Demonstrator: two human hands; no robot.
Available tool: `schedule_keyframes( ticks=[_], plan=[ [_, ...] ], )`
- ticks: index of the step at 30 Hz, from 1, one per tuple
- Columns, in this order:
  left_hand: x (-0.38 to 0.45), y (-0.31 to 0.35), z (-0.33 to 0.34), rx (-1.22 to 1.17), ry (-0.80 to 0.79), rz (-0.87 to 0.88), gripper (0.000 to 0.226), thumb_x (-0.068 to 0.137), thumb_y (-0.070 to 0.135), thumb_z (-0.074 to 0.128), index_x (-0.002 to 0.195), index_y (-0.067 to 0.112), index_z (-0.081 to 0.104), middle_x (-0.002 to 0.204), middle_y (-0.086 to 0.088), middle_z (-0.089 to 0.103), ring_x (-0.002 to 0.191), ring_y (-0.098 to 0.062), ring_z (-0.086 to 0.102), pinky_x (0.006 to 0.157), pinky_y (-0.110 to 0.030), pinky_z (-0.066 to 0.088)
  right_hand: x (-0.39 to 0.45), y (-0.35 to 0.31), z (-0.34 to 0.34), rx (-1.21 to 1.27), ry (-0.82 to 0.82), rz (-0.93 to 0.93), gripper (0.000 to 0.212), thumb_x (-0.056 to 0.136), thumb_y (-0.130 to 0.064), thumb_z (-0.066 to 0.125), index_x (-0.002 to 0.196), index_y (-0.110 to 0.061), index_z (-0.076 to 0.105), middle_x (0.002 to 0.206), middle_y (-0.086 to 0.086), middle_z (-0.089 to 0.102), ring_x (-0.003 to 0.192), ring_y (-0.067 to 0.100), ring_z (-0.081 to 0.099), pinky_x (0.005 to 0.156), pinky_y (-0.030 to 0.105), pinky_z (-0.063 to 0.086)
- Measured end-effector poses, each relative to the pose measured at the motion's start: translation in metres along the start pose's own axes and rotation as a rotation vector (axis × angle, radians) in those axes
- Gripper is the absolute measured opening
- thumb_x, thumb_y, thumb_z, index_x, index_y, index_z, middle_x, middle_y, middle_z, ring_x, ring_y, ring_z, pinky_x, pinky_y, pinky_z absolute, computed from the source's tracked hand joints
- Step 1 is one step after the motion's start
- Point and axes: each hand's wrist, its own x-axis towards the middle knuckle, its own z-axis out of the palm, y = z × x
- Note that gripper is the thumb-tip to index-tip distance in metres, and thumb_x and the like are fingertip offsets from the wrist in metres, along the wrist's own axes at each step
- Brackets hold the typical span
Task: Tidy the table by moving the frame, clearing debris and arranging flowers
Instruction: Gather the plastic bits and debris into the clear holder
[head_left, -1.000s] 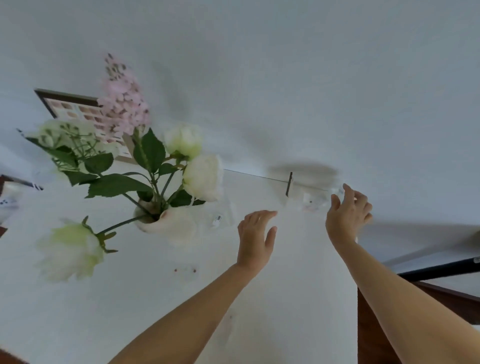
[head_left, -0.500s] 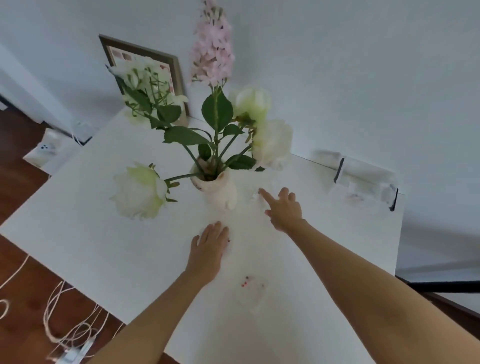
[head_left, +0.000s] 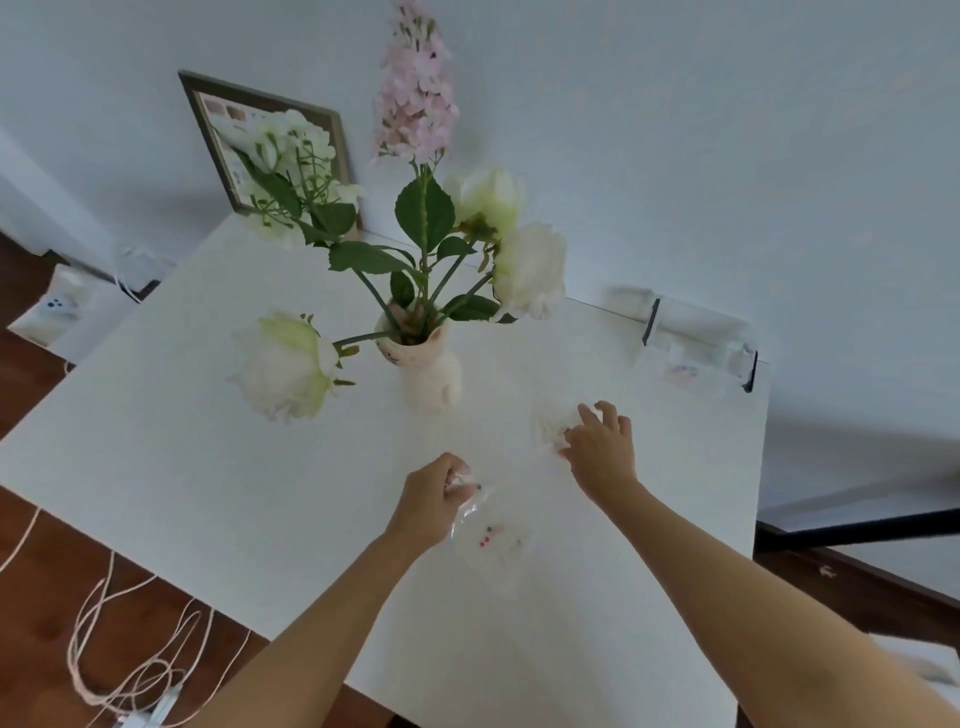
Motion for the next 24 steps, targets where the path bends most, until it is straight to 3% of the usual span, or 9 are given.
schedule_keyframes(
  ticks=[3, 6, 8, 10, 14, 20, 24],
  plan=[
    [-0.017, 0.014, 0.025, -0.1, -0.02, -0.079, 0.016, 0.082, 0.014, 0.069, 0.093, 0.009, 0.058, 0.074, 0.001, 0.052, 0.067, -0.018, 0.051, 0.067, -0.032, 0.054, -0.019, 0.012, -0.001, 0.029, -0.039, 0.073, 0.022, 0.089, -0.035, 0.06, 0.101, -0.02, 0.071, 0.109, -0.005, 0.067, 0.122, 0.025, 0.042, 0.095, 0.032, 0.034],
    [-0.032, 0.018, 0.053, -0.076, 0.01, -0.142, 0.024, 0.081, 0.014, 0.071, 0.099, 0.004, 0.057, 0.077, -0.006, 0.054, 0.069, -0.024, 0.054, 0.072, -0.044, 0.056, -0.039, 0.021, -0.005, 0.025, -0.042, 0.17, 0.03, 0.083, -0.042, 0.066, 0.102, -0.019, 0.066, 0.093, -0.003, 0.07, 0.102, 0.022, 0.049, 0.084, 0.032, 0.036],
    [-0.039, 0.017, 0.067, 0.068, 0.044, -0.148, 0.034, 0.082, 0.021, 0.07, 0.108, 0.007, 0.054, 0.097, -0.01, 0.055, 0.091, -0.026, 0.056, 0.082, -0.043, 0.052, -0.054, 0.027, -0.003, 0.056, -0.049, 0.237, 0.042, 0.079, -0.048, 0.068, 0.106, -0.018, 0.059, 0.095, 0.0, 0.067, 0.1, 0.024, 0.049, 0.082, 0.033, 0.035],
    [-0.044, 0.017, 0.075, 0.299, 0.082, -0.162, 0.049, 0.082, 0.038, 0.065, 0.12, 0.016, 0.045, 0.121, -0.008, 0.043, 0.113, -0.025, 0.046, 0.088, -0.038, 0.049, -0.067, 0.033, 0.001, 0.068, -0.068, 0.302, 0.051, 0.077, -0.056, 0.067, 0.11, -0.019, 0.055, 0.101, 0.001, 0.063, 0.102, 0.024, 0.049, 0.082, 0.033, 0.036],
    [-0.049, 0.02, 0.08, 0.433, 0.095, -0.197, 0.07, 0.08, 0.053, 0.061, 0.133, 0.018, 0.031, 0.133, -0.007, 0.032, 0.122, -0.024, 0.037, 0.088, -0.038, 0.051, -0.082, 0.039, 0.009, 0.108, -0.087, 0.412, 0.066, 0.071, -0.064, 0.066, 0.116, -0.019, 0.05, 0.112, 0.006, 0.056, 0.104, 0.025, 0.047, 0.084, 0.032, 0.037],
    [-0.049, 0.024, 0.083, 0.346, 0.045, -0.226, 0.062, 0.077, 0.039, 0.07, 0.123, 0.013, 0.037, 0.125, -0.009, 0.039, 0.115, -0.028, 0.049, 0.088, -0.043, 0.051, -0.093, 0.045, 0.008, 0.177, -0.118, 0.493, 0.074, 0.067, -0.067, 0.069, 0.113, -0.016, 0.043, 0.102, 0.004, 0.06, 0.098, 0.024, 0.052, 0.08, 0.032, 0.037],
    [-0.046, 0.024, 0.084, 0.336, 0.023, -0.203, 0.047, 0.08, 0.041, 0.066, 0.11, 0.011, 0.046, 0.115, -0.006, 0.055, 0.107, -0.026, 0.056, 0.089, -0.04, 0.048, -0.094, 0.048, 0.004, 0.355, -0.118, 0.56, 0.05, 0.078, -0.044, 0.071, 0.108, -0.018, 0.04, 0.085, 0.002, 0.067, 0.089, 0.025, 0.058, 0.075, 0.033, 0.033]
  ],
)
